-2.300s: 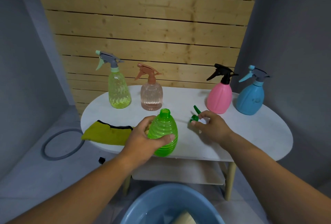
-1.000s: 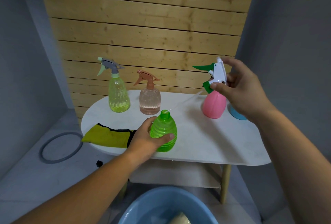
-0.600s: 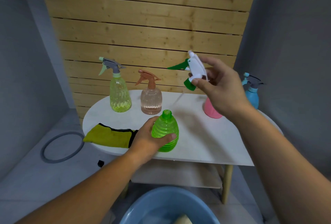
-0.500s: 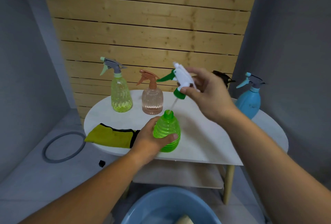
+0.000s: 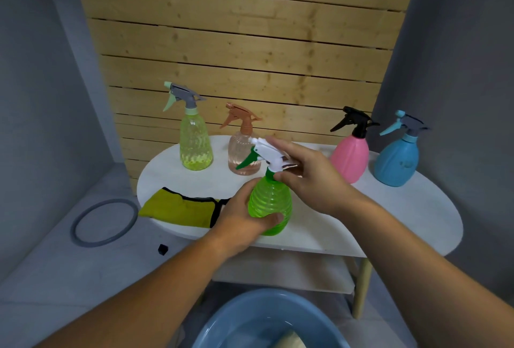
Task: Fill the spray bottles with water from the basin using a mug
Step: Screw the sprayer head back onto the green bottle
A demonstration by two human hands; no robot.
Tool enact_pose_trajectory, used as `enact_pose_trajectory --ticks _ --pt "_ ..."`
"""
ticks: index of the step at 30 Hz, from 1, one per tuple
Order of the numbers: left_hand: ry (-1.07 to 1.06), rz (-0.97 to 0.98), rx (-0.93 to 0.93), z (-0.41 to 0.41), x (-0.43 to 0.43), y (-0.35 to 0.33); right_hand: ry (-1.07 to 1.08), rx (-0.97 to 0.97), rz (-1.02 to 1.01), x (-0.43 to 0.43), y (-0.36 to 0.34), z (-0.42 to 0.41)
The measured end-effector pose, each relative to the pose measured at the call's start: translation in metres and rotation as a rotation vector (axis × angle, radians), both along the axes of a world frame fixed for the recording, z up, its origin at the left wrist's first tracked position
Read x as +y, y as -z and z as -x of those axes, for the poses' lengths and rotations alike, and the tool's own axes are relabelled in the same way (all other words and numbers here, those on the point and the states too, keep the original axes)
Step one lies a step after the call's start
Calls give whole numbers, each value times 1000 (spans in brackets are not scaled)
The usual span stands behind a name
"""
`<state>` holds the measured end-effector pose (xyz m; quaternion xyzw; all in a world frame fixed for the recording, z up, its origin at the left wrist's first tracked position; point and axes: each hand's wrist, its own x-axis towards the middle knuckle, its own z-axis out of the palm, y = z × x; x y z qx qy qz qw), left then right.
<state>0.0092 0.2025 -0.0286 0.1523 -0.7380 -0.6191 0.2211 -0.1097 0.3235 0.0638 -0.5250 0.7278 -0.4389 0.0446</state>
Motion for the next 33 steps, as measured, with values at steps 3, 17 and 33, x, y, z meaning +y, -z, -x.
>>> enact_pose_trajectory --ticks 3,17,33 --pt "2 0 12 1 2 1 5 17 15 0 3 -2" --pt "-15 4 14 3 3 4 12 -150 89 -2 11 2" --pt "-8 12 -14 14 7 8 28 -335 120 1 18 4"
